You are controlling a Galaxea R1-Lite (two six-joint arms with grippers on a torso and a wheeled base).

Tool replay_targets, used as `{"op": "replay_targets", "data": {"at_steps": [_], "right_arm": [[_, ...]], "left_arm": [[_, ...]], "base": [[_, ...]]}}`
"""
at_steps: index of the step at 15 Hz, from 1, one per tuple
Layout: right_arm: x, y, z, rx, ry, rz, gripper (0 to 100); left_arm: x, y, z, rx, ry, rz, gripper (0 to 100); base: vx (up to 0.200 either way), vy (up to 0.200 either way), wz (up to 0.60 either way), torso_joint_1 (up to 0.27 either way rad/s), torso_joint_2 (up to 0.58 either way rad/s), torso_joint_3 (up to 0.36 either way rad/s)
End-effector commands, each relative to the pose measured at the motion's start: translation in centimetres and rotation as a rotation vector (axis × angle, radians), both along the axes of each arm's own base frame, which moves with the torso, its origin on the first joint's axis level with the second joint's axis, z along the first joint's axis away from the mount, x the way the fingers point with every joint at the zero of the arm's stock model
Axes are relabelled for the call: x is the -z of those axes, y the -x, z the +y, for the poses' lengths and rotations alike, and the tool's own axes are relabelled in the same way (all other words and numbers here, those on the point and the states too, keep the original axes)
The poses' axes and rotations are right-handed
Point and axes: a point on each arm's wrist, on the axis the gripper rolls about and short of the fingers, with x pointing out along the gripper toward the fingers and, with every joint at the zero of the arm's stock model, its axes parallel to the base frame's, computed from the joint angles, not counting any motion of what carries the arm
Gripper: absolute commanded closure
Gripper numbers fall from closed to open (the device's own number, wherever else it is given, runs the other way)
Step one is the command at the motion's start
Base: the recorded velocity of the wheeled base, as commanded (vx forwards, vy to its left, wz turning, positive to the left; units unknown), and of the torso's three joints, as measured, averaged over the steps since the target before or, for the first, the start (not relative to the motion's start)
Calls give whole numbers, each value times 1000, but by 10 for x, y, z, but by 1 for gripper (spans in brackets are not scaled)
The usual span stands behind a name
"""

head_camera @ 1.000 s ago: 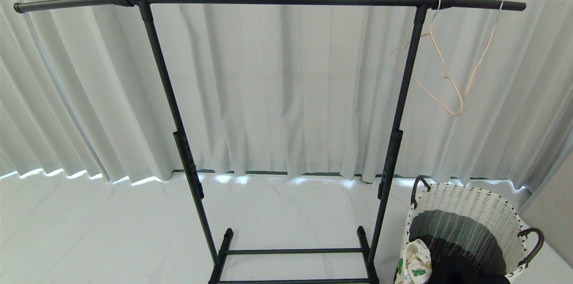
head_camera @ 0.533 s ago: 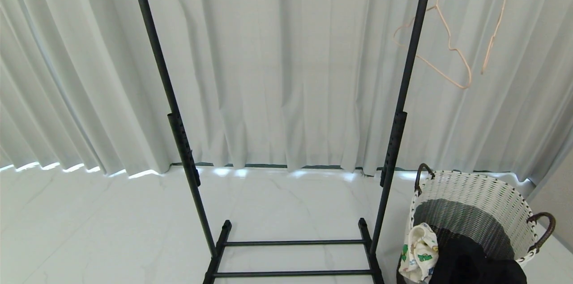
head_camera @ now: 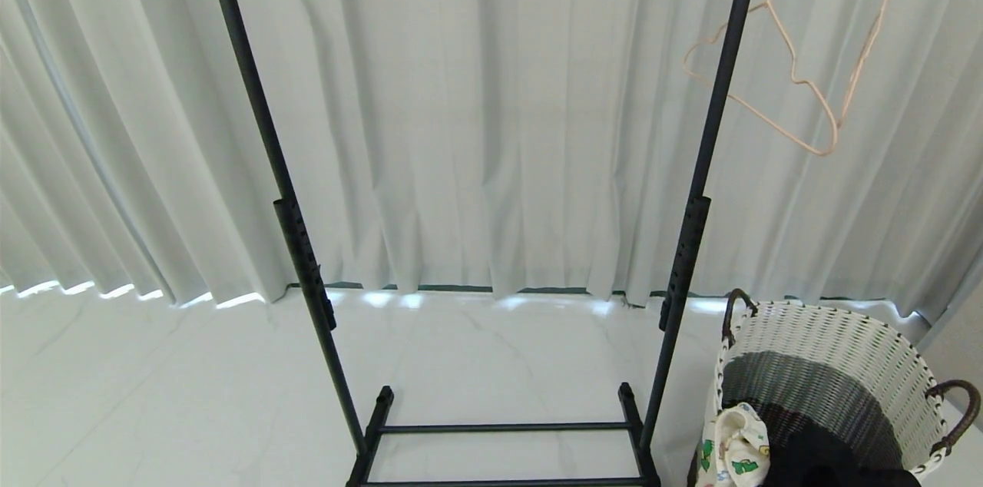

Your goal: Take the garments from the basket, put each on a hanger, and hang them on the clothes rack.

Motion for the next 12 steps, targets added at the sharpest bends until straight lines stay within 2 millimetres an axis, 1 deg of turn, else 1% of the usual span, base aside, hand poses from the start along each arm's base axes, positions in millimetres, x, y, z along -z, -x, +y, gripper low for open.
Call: {"op": "replay_targets", "data": {"at_steps": [1,2,3,4,5,6,7,9,11,12], "right_arm": [[0,0,0,1,0,-3,0],[-5,1,1,-29,19,-26,0],[-27,4,2,-133,22,-48,0],[-44,1,2,-186,56,26,0],[-57,-5,1,-275,177,140,0],[-63,-18,2,-374,276,278,0],[-72,-37,6,-446,366,416,0],[-78,-86,17,-532,555,661,0],[-71,-138,29,-605,685,821,0],[-64,-158,33,-630,720,865,0]], "left_arm": [[0,0,0,-1,2,-1,0],[0,0,0,-1,-1,-1,0],[0,0,0,-1,-5,-1,0],[0,0,0,-1,-5,-1,0],[0,0,0,-1,-5,-1,0],[0,0,0,-1,-5,-1,0],[0,0,0,-1,-5,-1,0],[0,0,0,-1,-5,-1,0],[0,0,0,-1,-3,-1,0],[0,0,0,-1,-3,-1,0]], "base": [[0,0,0,0,0,0],[0,0,0,0,0,0],[0,0,0,0,0,0],[0,0,0,0,0,0],[0,0,0,0,0,0],[0,0,0,0,0,0],[0,0,0,0,0,0],[0,0,0,0,0,0],[0,0,0,0,0,0],[0,0,0,0,0,0]]}}
